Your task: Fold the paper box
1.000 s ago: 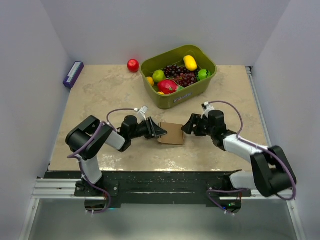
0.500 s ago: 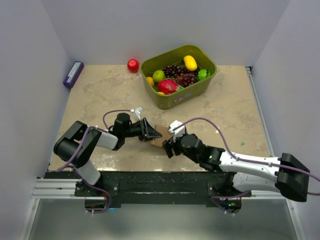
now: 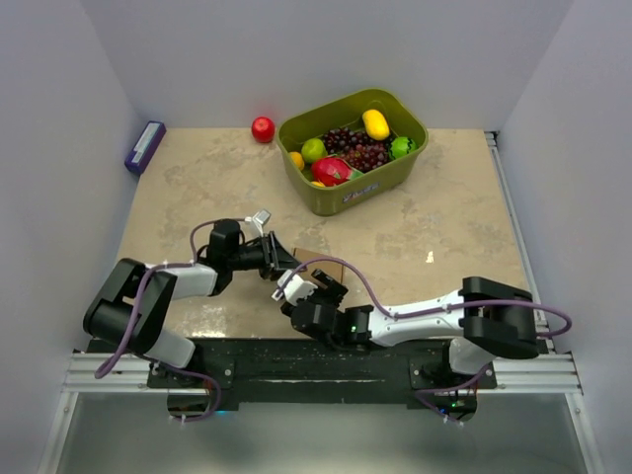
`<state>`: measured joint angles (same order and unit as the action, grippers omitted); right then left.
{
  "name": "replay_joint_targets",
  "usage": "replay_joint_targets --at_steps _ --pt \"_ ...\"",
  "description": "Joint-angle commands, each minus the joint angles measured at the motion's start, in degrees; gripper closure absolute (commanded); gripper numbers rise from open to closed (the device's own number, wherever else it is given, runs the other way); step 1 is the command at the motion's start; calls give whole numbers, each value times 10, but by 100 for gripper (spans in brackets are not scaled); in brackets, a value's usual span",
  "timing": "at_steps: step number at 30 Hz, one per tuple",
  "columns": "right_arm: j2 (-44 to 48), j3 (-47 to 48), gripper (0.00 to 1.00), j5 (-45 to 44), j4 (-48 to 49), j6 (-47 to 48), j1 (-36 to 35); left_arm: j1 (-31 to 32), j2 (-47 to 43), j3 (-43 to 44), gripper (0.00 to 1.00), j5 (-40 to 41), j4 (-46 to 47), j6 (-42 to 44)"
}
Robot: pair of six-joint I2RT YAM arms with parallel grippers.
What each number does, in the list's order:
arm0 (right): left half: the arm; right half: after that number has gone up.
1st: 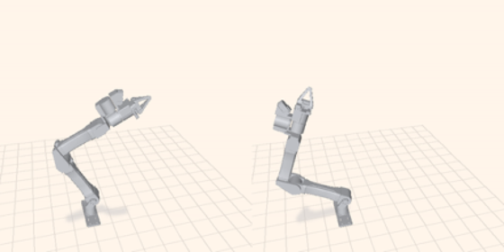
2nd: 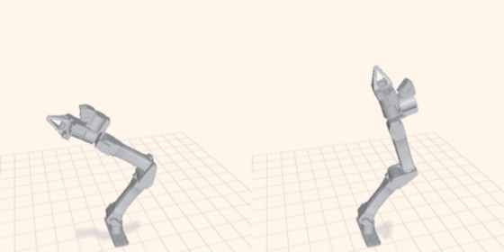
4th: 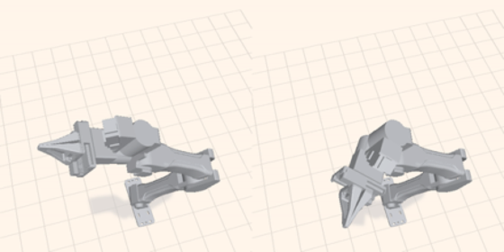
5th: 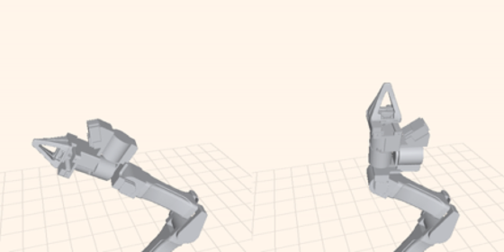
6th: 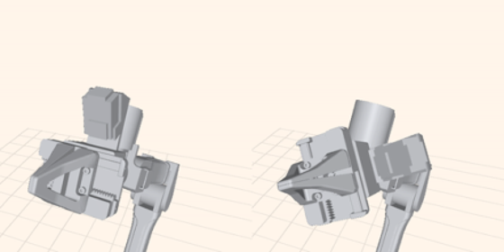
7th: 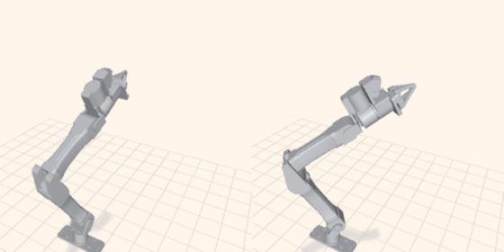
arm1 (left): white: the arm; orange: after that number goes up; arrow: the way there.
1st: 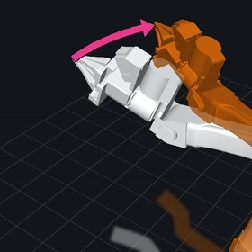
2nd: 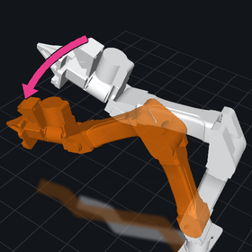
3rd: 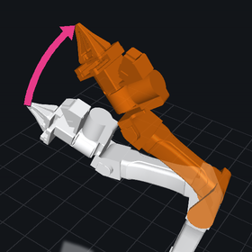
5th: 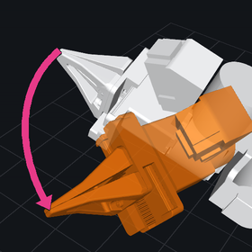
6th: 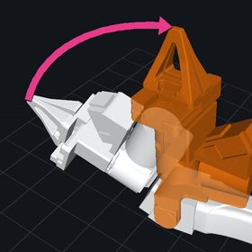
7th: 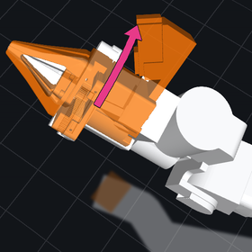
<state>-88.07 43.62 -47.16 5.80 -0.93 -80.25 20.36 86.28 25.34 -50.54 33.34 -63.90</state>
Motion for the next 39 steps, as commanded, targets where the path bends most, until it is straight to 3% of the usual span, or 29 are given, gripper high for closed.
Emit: replay_joint_targets --at_steps 1,5,8,9,10,13,14,17,19,23,30,36,39 --pt "-39 45 24 -130 -20 7 -1 -12 -37 -2 100 -61 -28 3" --pt "-71 51 26 -173 -20 7 -1 -23 -58 -7 100 -75 -67 15" --pt "-77 49 41 -177 -15 37 -1 -24 -71 -8 100 -80 -96 32" --pt "-76 48 53 -162 -15 40 -1 -24 -76 -9 100 -81 -99 34" --pt "-73 48 57 -156 -17 42 -2 -24 -78 -10 100 -80 -100 38" --pt "-59 52 65 -123 -39 45 -1 -27 -81 -8 77 -75 -101 50" --pt "-56 56 66 -113 -52 44 -2 -28 -81 -4 57 -75 -104 56" --pt "-50 90 70 -86 -124 30 3 -65 -97 -5 33 -79 -120 90" --pt "-34 101 73 -44 -173 15 7 -94 -117 -14 27 -78 -124 107" --pt "17 114 75 71 -221 13 51 -190 -173 -21 21 -71 -141 143" --pt "62 146 76 369 -303 53 177 -203 -234 3 23 -3 -161 278" --pt "60 161 80 526 -321 77 235 -101 -269 92 27 63 -306 485" --pt "64 162 80 559 -322 79 246 -67 -284 115 30 88 -351 526"
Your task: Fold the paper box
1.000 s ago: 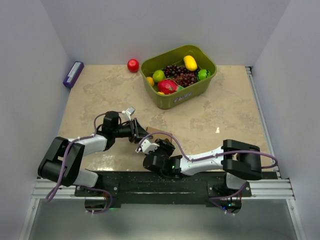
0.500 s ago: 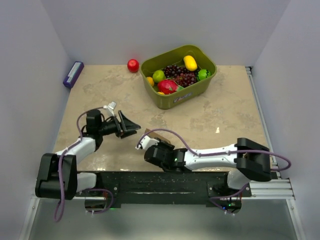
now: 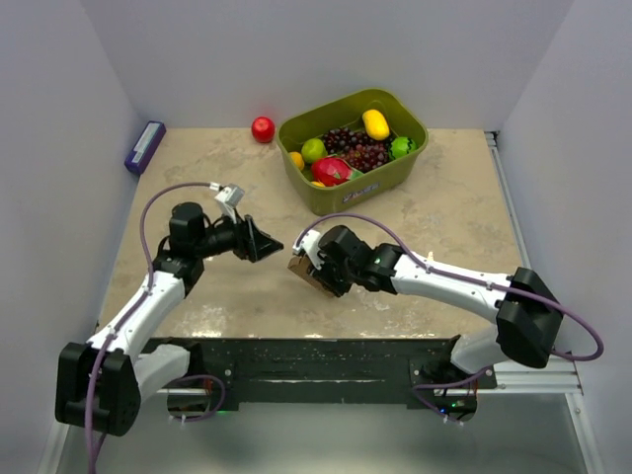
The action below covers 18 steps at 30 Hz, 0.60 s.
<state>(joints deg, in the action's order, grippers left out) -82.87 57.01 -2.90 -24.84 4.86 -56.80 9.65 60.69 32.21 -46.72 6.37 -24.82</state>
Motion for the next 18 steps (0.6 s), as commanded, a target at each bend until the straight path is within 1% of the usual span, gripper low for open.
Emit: replay_joint_targets --at_steps 1,4,8,14,18 --pt "15 28 80 135 -15 21 12 47 -29 50 33 49 -78 140" --pt "23 27 79 175 -14 20 17 77 -32 51 36 37 -57 153" --pt "25 26 79 192 -14 19 24 123 -42 50 38 24 -39 168" --pt "27 23 78 205 -8 18 27 138 -40 44 38 29 -32 166" --pt "27 21 78 203 -9 17 28 150 -35 38 40 15 -27 163"
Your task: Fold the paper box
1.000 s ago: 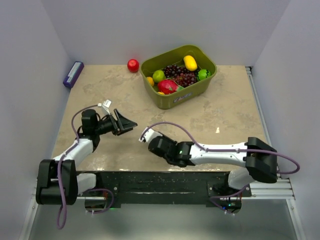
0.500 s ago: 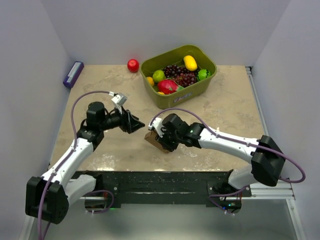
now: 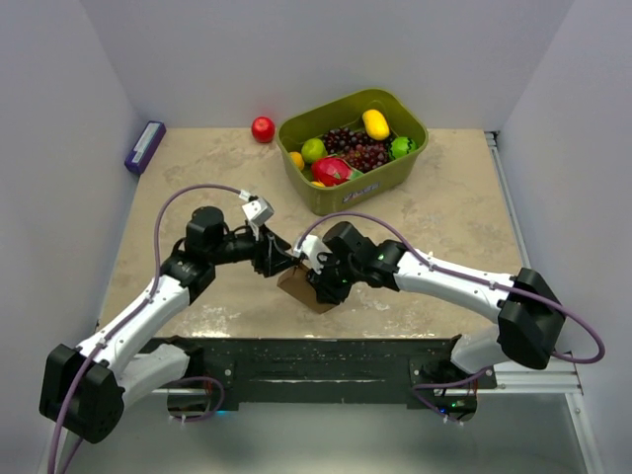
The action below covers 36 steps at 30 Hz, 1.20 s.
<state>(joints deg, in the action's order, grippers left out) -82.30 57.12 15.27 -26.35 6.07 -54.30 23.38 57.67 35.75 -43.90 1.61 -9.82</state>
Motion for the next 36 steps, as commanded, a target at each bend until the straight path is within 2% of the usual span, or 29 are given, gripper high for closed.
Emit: replay_joint_targets --at_steps 1,8,14,18,26,29,36 --pt "21 19 78 21 6 5 5 21 -6 1 40 -13 21 15" --pt "14 21 78 23 4 5 13 49 1 -2 40 1 -3 23" --pt "7 22 78 27 2 6 16 70 7 2 47 29 -15 31" --pt "0 25 78 20 2 6 17 79 17 3 57 45 -15 24" --pt "-28 26 78 -12 12 3 17 134 24 -1 69 179 -26 -36" --pt "-51 32 78 -23 12 5 18 159 24 -25 72 217 31 -60" --pt "-58 37 78 -81 18 3 17 188 41 -54 75 285 76 -73"
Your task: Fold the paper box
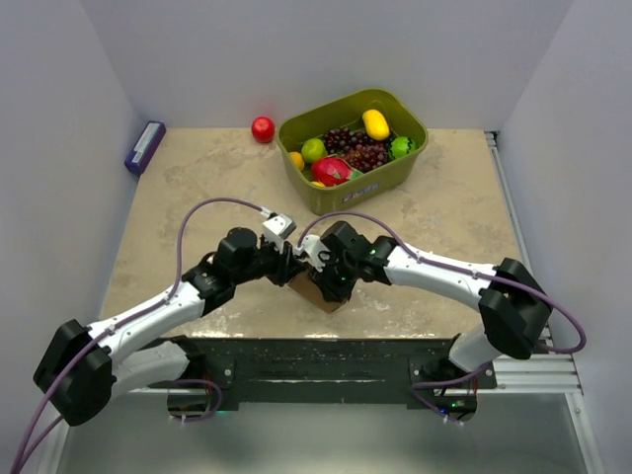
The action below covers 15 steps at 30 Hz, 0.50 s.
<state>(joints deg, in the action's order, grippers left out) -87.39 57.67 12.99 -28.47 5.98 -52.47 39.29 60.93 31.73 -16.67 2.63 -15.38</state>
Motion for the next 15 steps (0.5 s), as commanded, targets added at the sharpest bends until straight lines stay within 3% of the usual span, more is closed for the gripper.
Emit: replay_joint_targets --at_steps 1,10,15 --pt "-9 32 77 -62 38 4 -1 30 10 -18 75 8 76 -20" --pt "-35 47 74 -92 29 5 -1 36 49 -61 78 1 184 -37" --pt "-33 48 64 -150 39 -23 -1 40 50 -82 85 32 190 -50"
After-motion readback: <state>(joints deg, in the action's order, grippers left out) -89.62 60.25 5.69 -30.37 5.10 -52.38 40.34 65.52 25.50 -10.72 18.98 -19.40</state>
